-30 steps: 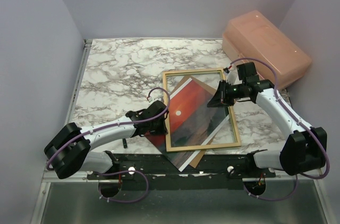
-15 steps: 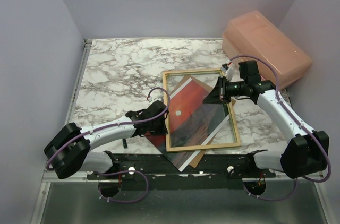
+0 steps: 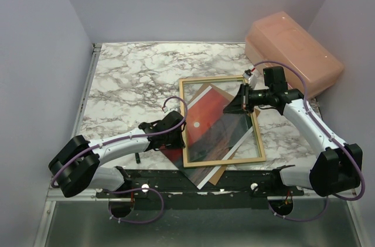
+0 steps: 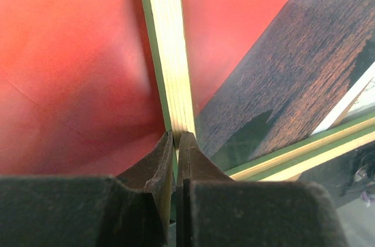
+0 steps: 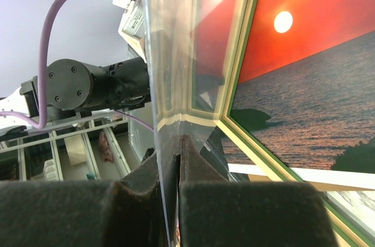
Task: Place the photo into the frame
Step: Place the photo frame item in the photo frame.
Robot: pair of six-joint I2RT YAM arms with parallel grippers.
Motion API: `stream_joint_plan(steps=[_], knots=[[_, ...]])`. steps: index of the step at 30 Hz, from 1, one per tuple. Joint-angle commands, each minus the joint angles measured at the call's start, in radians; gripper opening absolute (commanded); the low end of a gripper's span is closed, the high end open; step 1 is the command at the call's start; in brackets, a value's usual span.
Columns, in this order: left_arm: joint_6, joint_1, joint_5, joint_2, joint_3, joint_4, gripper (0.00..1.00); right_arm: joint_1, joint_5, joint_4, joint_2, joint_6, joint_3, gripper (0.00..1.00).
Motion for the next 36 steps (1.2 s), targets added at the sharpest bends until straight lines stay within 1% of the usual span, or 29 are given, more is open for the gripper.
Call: stream_joint_plan(steps=[1,4,8,13,21,27,36], knots=[[0.032,-0.012,-0.059,0.049,-0.059,-0.141,0.01,0.006,-0.069,0.012,0.002,0.000,0.001,0.01],[0.032,-0.012,-0.061,0.047,-0.057,-0.143,0.01,0.006,-0.048,-0.005,0.009,-0.016,0.004,0.01],[0.032,-0.012,-0.062,0.047,-0.056,-0.144,0.01,0.006,-0.008,-0.074,0.043,-0.073,0.007,0.01],[0.032,-0.013,-0.062,0.046,-0.057,-0.146,0.01,0.006,0.137,-0.186,0.078,-0.147,0.028,0.01],[0.032,-0.013,-0.063,0.050,-0.055,-0.147,0.01,0.006,0.282,-0.256,0.085,-0.194,0.059,0.01],[0.032,-0.012,-0.063,0.054,-0.054,-0.145,0.01,0.006,0.293,-0.242,0.099,-0.207,0.039,0.01],[0.032,-0.012,-0.062,0.059,-0.060,-0.146,0.01,0.005,0.211,-0.175,0.126,-0.208,-0.019,0.01]])
